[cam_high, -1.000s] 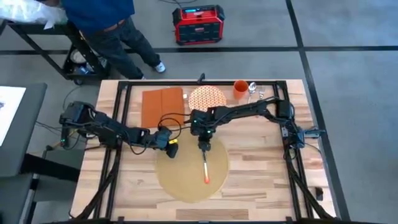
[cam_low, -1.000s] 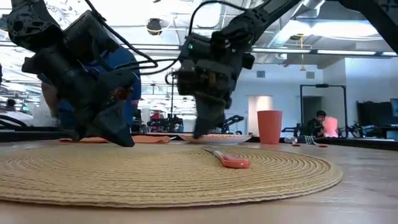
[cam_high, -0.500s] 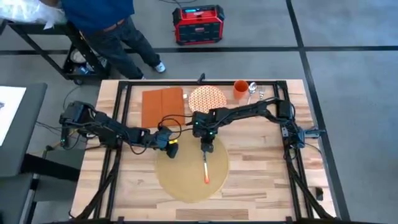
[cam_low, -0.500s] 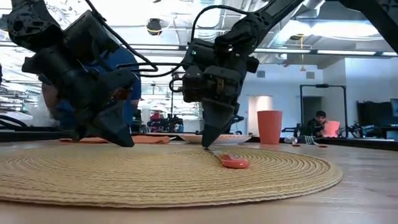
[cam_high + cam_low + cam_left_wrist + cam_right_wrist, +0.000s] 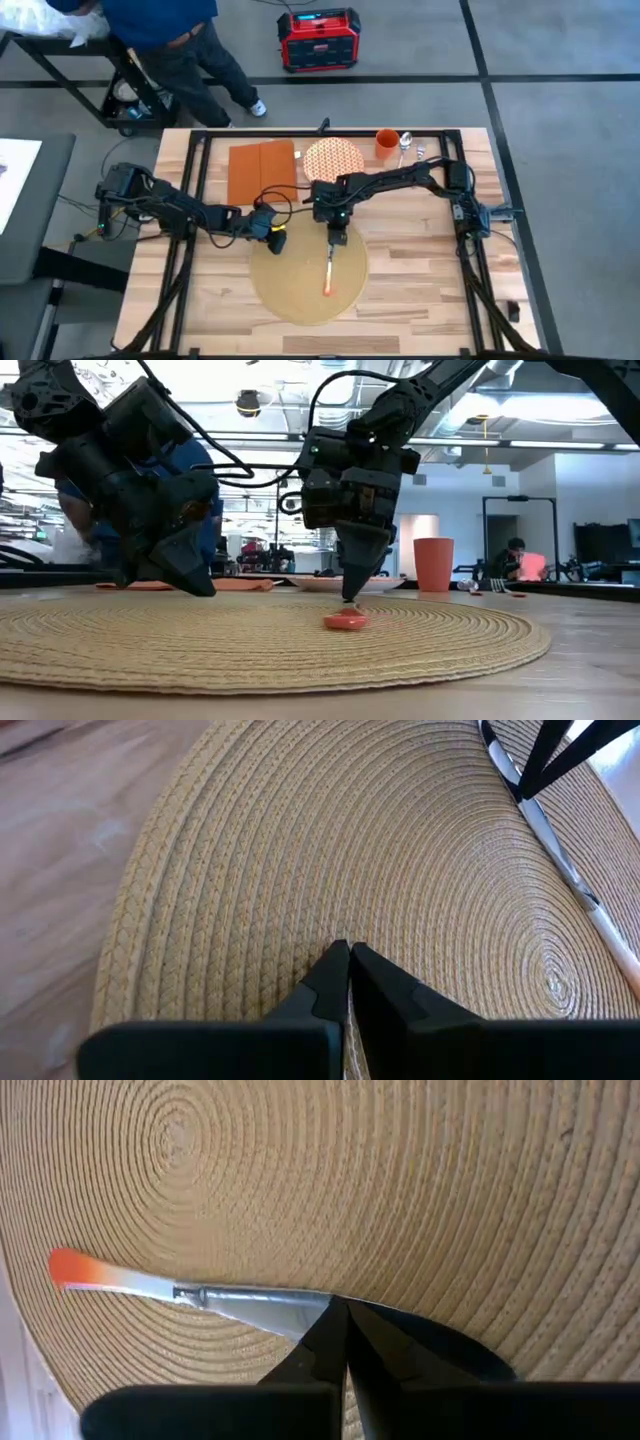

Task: Set table place
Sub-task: Adjust the orange knife on the brown placemat

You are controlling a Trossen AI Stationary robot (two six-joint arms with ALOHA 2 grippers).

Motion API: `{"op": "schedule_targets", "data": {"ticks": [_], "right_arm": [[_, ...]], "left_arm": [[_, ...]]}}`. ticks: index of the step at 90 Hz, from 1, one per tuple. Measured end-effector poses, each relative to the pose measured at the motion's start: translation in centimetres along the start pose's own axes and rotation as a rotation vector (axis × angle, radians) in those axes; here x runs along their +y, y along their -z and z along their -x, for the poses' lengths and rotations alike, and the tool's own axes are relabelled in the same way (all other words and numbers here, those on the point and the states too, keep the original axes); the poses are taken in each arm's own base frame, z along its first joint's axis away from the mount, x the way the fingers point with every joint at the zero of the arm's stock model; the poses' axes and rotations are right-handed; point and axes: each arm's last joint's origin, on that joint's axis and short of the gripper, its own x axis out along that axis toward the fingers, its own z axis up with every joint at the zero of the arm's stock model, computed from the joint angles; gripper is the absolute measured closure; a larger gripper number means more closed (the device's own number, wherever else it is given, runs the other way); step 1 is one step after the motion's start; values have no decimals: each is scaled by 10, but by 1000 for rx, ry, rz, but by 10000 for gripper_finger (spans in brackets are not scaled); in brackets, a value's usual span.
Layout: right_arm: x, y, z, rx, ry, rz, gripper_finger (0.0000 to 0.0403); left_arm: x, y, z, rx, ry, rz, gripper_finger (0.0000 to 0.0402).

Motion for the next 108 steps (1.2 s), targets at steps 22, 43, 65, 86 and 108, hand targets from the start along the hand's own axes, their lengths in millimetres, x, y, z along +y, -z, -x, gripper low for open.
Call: {"op": "schedule_targets", "data": {"ticks": [22, 43, 65, 86, 108], "right_arm": [[4, 2, -2, 23, 8, 16, 403], [5, 6, -2, 61, 11, 23, 403], [6, 8, -2, 82, 27, 31, 403], [14, 6, 18, 37, 100, 49, 403], [35, 3, 59, -75, 122, 71, 403]], "left_arm": [[0, 0, 0, 0, -1, -12, 402], [0, 0, 0, 1, -1, -26, 402], [0, 0, 0, 1, -1, -51, 402], [0, 0, 0, 2, -3, -55, 402], [0, 0, 0, 2, -3, -78, 402]]}}
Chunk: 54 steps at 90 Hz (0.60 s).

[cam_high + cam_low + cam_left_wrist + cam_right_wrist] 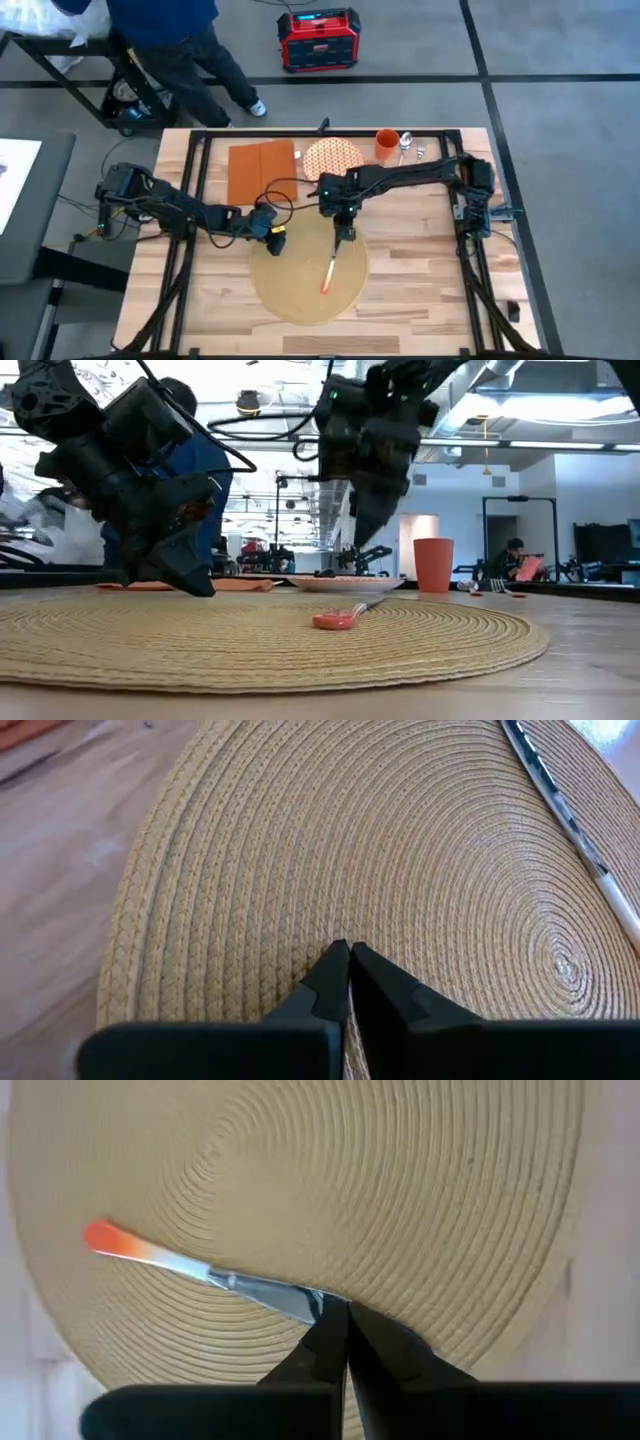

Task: Set table place
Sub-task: Adjust the orange knife on the brown placemat

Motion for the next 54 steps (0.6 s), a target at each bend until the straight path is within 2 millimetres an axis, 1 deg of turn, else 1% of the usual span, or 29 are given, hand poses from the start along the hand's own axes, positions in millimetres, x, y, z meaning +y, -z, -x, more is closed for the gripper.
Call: {"op": "schedule_targets", "data": {"ticks": [14, 24, 33, 43, 49, 54], "right_arm": [[26, -1, 1, -8, -83, 50, 403], [39, 2, -8, 20, -144, 81, 403], [53, -1, -12, -11, -169, 111, 403], [75, -6, -24, -61, -210, 133, 403], [85, -9, -37, -88, -232, 138, 403], [92, -12, -43, -115, -248, 126, 403]], "left_arm": [[0, 0, 0, 0, 0, 0, 402], [0, 0, 0, 1, -1, -5, 402], [0, 0, 0, 1, -1, -39, 402], [0, 0, 0, 2, -1, -70, 402], [0, 0, 0, 3, -2, -83, 402], [0, 0, 0, 3, -2, -92, 402]]}}
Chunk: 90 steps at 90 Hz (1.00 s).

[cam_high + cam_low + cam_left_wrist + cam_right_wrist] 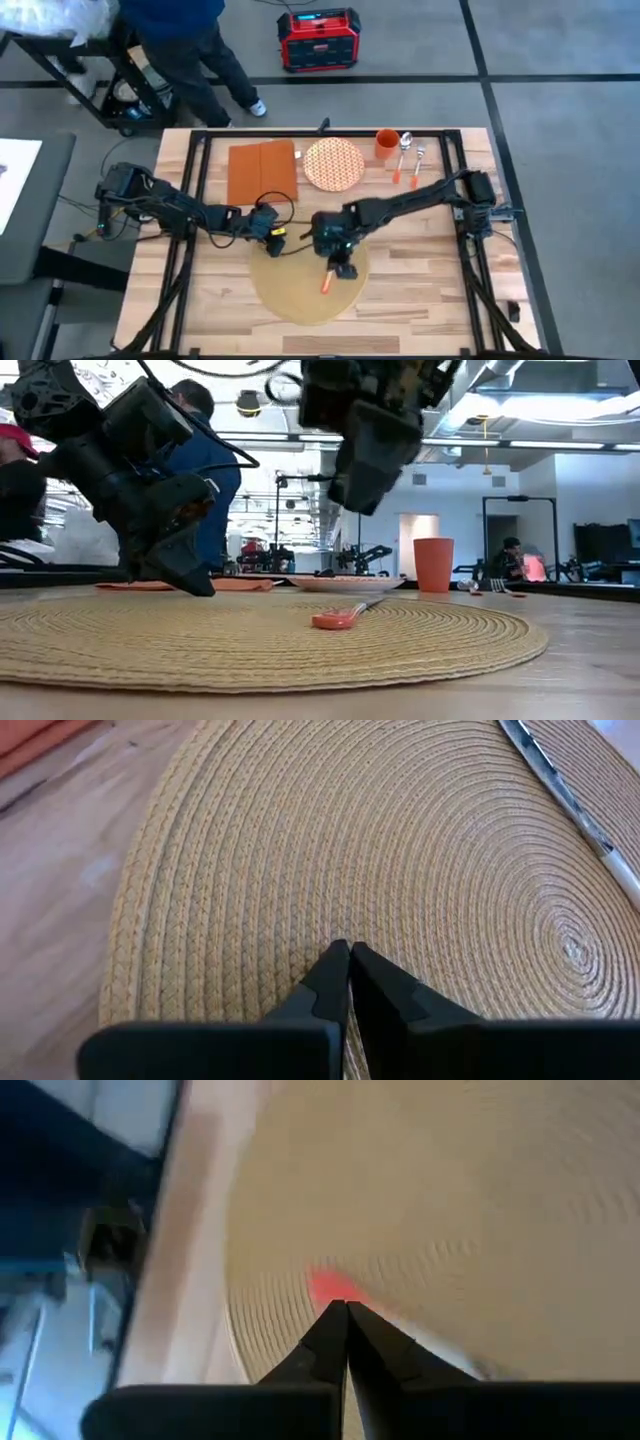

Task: Set table place
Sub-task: Adjust the orange knife on the brown placemat

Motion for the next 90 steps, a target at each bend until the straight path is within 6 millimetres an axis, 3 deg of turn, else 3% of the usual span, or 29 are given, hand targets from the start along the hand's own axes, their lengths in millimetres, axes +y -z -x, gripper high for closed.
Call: {"op": "schedule_targets", "data": {"ticks": [26, 48, 66, 90], "right_arm": [[5, 4, -30, 1, -1, -57, 403], [-3, 14, -30, 55, 162, -53, 403], [-10, 31, -38, 90, 173, -97, 403], [-9, 31, -38, 94, 170, -97, 403]], "left_arm": [[0, 0, 0, 2, 0, -21, 402], [0, 0, 0, 3, -1, -21, 402], [0, 1, 0, 6, -3, -21, 402], [1, 1, 0, 6, -4, -27, 402]]}}
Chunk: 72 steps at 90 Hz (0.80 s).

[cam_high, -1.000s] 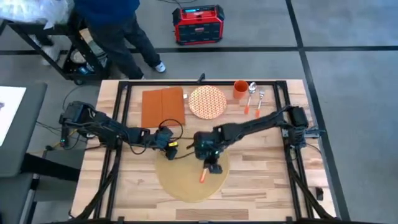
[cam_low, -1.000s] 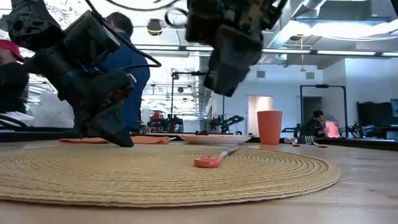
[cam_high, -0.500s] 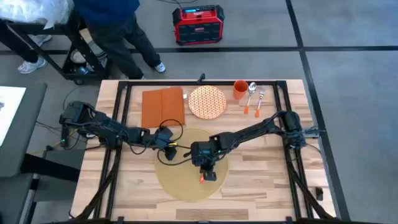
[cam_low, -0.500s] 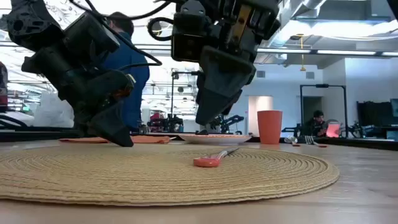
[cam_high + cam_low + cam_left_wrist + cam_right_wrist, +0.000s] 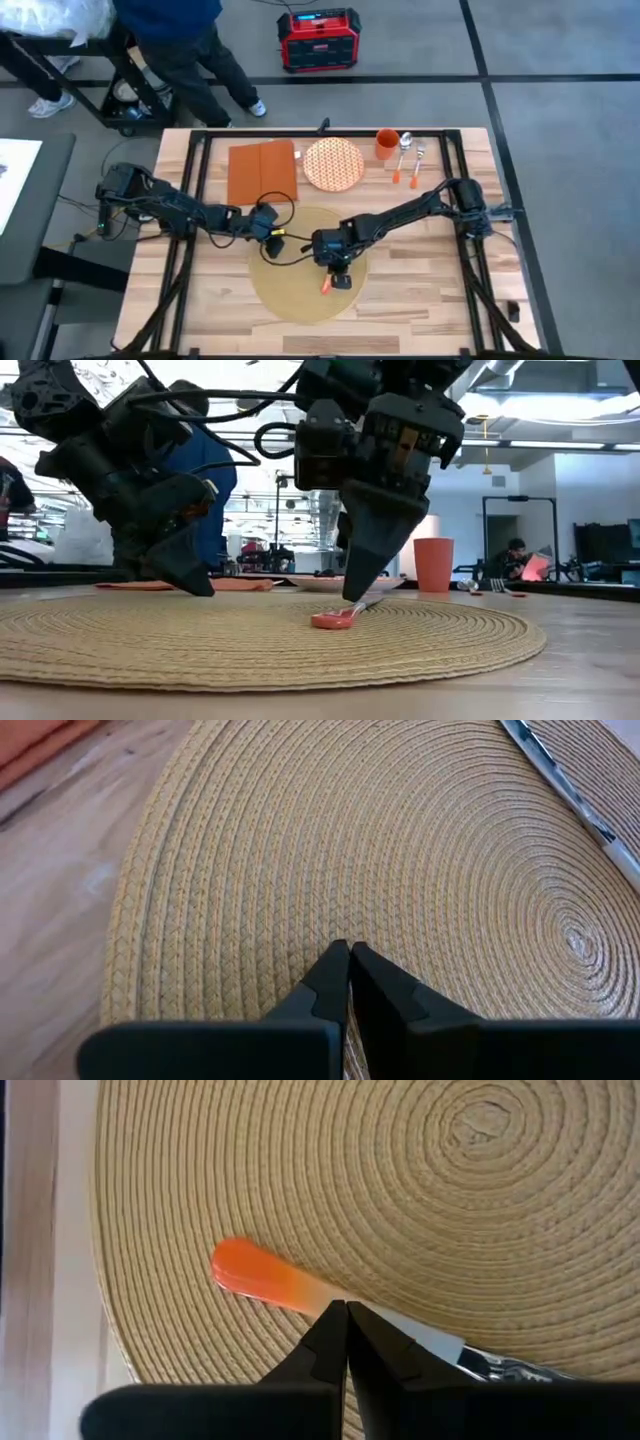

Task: Set table place
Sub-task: Adjust the orange knife on the brown placemat

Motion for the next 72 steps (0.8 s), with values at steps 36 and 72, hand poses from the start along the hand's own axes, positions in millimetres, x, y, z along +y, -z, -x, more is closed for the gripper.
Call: {"op": "schedule_targets", "data": {"ticks": [36, 72], "right_arm": [[-1, 0, 0, 0, 1, 6, 403], [-6, -4, 2, -31, 4, 19, 403]], "left_arm": [[0, 0, 0, 1, 0, -12, 402], [0, 0, 0, 1, 0, -13, 402]]}}
